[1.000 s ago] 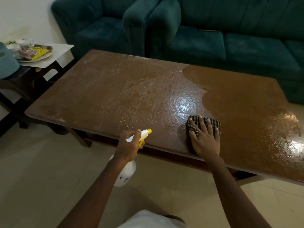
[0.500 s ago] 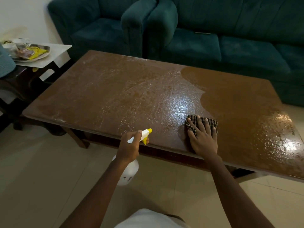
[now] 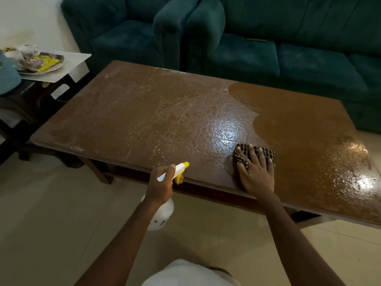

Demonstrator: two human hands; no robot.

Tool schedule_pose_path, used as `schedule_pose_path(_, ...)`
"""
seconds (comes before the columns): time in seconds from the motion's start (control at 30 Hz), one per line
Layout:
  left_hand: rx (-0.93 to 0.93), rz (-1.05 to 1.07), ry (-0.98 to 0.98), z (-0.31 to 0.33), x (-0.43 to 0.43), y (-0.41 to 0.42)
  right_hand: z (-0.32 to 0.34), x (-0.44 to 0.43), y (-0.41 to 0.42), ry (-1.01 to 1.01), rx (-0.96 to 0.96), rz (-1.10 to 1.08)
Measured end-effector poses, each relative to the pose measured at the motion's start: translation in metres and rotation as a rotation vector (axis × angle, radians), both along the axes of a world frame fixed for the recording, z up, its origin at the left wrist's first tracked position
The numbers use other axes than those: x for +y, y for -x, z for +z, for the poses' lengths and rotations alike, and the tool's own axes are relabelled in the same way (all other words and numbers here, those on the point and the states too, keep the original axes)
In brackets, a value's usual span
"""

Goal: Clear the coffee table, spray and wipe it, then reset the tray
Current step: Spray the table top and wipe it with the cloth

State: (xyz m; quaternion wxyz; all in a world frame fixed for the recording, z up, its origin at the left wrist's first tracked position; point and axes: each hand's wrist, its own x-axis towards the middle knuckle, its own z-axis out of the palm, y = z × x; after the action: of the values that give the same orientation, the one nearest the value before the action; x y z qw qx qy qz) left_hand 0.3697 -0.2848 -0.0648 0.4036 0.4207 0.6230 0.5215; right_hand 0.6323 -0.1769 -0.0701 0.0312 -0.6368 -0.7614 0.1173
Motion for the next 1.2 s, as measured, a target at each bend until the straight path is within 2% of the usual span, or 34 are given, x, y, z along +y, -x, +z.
schedule_pose_path(0.17,-0.067,0.048,0.008,0.001,-0.005,-0.001,0.001,0.001,0.001,0.008,0.003,0.001)
schedule_pose_path(0.93,-0.051,0.045,0.077,0.010,-0.009,-0.004,-0.001,0.002,-0.001,0.011,-0.002,0.005)
schedule_pose_path(1.2,0.095,0.068,0.141,0.044,0.018,-0.018,-0.001,0.002,-0.006,-0.001,0.015,0.027)
